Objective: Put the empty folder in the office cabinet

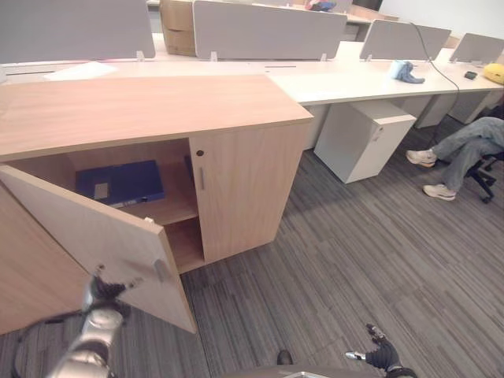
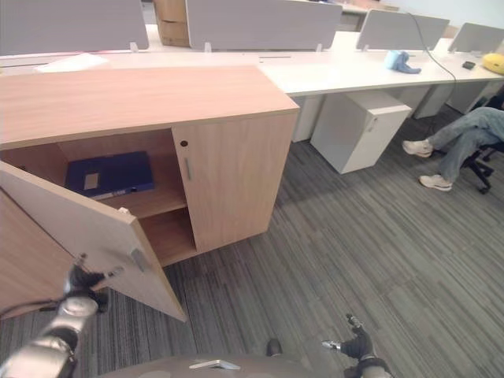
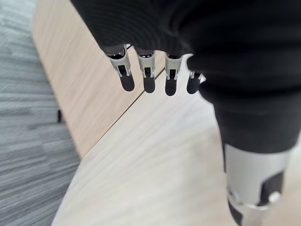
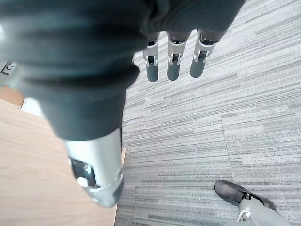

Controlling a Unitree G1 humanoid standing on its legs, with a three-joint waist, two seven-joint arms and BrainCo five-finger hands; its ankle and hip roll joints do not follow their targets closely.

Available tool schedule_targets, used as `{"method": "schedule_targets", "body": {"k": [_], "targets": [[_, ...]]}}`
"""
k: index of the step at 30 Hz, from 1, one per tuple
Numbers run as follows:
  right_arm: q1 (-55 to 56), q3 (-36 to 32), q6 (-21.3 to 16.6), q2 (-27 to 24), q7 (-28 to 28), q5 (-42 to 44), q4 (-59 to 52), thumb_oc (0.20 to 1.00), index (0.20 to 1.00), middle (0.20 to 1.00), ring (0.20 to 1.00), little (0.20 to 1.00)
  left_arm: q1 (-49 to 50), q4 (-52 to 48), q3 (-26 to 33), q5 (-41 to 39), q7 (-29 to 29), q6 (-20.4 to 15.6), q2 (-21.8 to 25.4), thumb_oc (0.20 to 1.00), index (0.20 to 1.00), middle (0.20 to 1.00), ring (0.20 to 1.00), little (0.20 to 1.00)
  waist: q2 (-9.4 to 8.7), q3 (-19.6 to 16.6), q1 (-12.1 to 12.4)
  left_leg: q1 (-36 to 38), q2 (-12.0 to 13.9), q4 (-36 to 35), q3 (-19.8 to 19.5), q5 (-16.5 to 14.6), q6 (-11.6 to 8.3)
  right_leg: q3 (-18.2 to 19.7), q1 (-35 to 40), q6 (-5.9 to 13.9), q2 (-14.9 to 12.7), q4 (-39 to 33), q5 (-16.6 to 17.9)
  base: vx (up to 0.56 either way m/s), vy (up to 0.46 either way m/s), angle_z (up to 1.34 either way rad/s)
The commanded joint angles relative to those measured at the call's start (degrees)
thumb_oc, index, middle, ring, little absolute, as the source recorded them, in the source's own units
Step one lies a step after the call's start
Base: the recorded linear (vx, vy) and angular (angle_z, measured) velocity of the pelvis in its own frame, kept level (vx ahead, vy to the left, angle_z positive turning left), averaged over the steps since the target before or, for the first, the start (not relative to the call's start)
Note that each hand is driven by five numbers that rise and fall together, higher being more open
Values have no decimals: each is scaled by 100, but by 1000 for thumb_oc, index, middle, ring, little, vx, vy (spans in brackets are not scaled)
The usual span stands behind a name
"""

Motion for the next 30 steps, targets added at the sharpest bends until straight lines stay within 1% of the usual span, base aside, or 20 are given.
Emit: {"method": "schedule_targets", "body": {"k": [1, 2, 6, 10, 12, 15, 16, 17, 20, 21, 22, 23, 26, 29, 30], "targets": [[-291, -36, -161, -170, -63, -186, -210, 1000, 1000, 1000, 1000, 1000, -284, 213, 221, -95, 6, -27, 428, 1000, 1000, 1000, 1000, 1000, 69, 235, 15, -34, -55, 3, -557, -368, 147, -304, -6, 265, -161, 28, -7, 56, 8, -6], [-291, -36, -161, -170, -63, -186, -210, 1000, 1000, 1000, 1000, 1000, -284, 213, 221, -95, 6, -27, 428, 1000, 1000, 1000, 1000, 1000, 69, 235, 15, -34, -55, 3, -557, -368, 147, -304, -6, 265, -161, 28, -7, 46, 8, 2], [-133, -126, -159, -239, -25, -201, -267, 1000, 1000, 1000, 1000, 1000, -427, 329, 211, -104, -102, 38, 529, 1000, 1000, 1000, 1000, 1000, 203, 146, -111, -82, -71, 3, -664, -348, 117, -246, 64, 238, -163, 20, -61, 46, 4, 13], [-77, -182, -139, -235, -18, -188, -189, 1000, 1000, 1000, 1000, 1000, -558, 253, 83, -184, -175, 40, 458, 1000, 1000, 1000, 1000, 1000, 344, 124, -131, -191, -59, 3, -830, -288, 98, -201, 94, 206, -154, 14, -134, -9, -16, 15], [-77, -195, -136, -223, -23, -189, -121, 1000, 1000, 1000, 1000, 1000, -534, 237, 62, -250, -220, 45, 383, 1000, 1000, 1000, 1000, 1000, 384, 127, -113, -207, -29, 3, -863, -252, 82, -207, 113, 180, -139, 15, -160, -1, -28, 19], [-77, -195, -136, -223, -23, -189, -121, 1000, 1000, 1000, 1000, 1000, -534, 237, 62, -250, -220, 45, 383, 1000, 1000, 1000, 1000, 1000, 385, 127, -114, -207, -29, 3, -865, -252, 81, -209, 114, 179, -139, 15, -160, -10, -38, 9], [-135, -221, -107, -176, -36, -225, 37, 1000, 1000, 1000, 1000, 1000, -386, 196, 14, -359, -335, 48, 152, 1000, 1000, 1000, 1000, 1000, 462, 145, -41, -237, 31, 3, -943, -172, 59, -216, 158, 121, -93, 16, -229, -70, -232, 4], [-342, -195, -47, -114, -42, -293, 262, 1000, 1000, 1000, 1000, 1000, 2, 167, -41, -483, -487, 71, -299, 1000, 1000, 1000, 1000, 1000, 597, 212, 61, -275, 190, 3, -1012, -30, 0, -248, 245, 26, 32, 34, -370, -102, -285, 2], [-603, -74, 53, -74, -72, -520, 585, 1000, 1000, 1000, 1000, 1000, 396, 184, -46, -617, -623, 137, -697, 1000, 1000, 1000, 1000, 1000, 728, 218, 165, -382, 339, 3, -1061, 162, -66, -286, 254, -76, 172, 22, -466, -61, -155, 18], [-603, -74, 53, -74, -72, -520, 585, 1000, 1000, 1000, 1000, 1000, 396, 184, -46, -617, -623, 137, -697, 1000, 1000, 1000, 1000, 1000, 728, 218, 165, -382, 339, 3, -1061, 162, -66, -286, 254, -76, 172, 22, -466, -52, -147, 15], [-774, 65, 127, -66, -74, -745, 816, 1000, 1000, 1000, 1000, 1000, 699, 216, -96, -566, -748, 190, -926, 1000, 1000, 1000, 1000, 1000, 830, 240, 245, -421, 452, 3, -1095, 310, -124, -325, 297, -161, 296, 18, -579, -34, -96, 1], [-774, 65, 127, -66, -74, -745, 816, 1000, 1000, 1000, 1000, 1000, 699, 216, -96, -566, -748, 190, -926, 1000, 1000, 1000, 1000, 1000, 830, 240, 245, -421, 452, 3, -1095, 310, -124, -325, 297, -161, 296, 18, -579, -54, -146, -1], [-969, 204, 271, 8, 6, -919, 1250, 1000, 1000, 1000, 1000, 1000, 1069, 324, -160, -516, -926, 283, -1244, 1000, 1000, 1000, 1000, 1000, 944, 323, 376, -455, 565, 42, -1154, 519, -163, -405, 397, -286, 419, 24, -716, -49, -120, 8], [-1067, 212, 342, 60, 20, -958, 1557, 1000, 1000, 1000, 1000, 1000, 1216, 431, -238, -405, -1022, 356, -1397, 1000, 1000, 1000, 1000, 1000, 947, 402, 473, -552, 556, 193, -1205, 608, -152, -450, 466, -346, 436, 26, -785, -55, -72, 31], [-1163, 227, 398, 108, 54, -980, 1798, 1000, 1000, 1000, 1000, 1000, 1375, 593, -294, -237, -1107, 431, -1547, 1000, 1000, 1000, 1000, 1000, 897, 512, 606, -673, 384, 523, -1531, 494, -86, -504, 532, -402, 422, 40, -820, -109, -147, 21]]}}
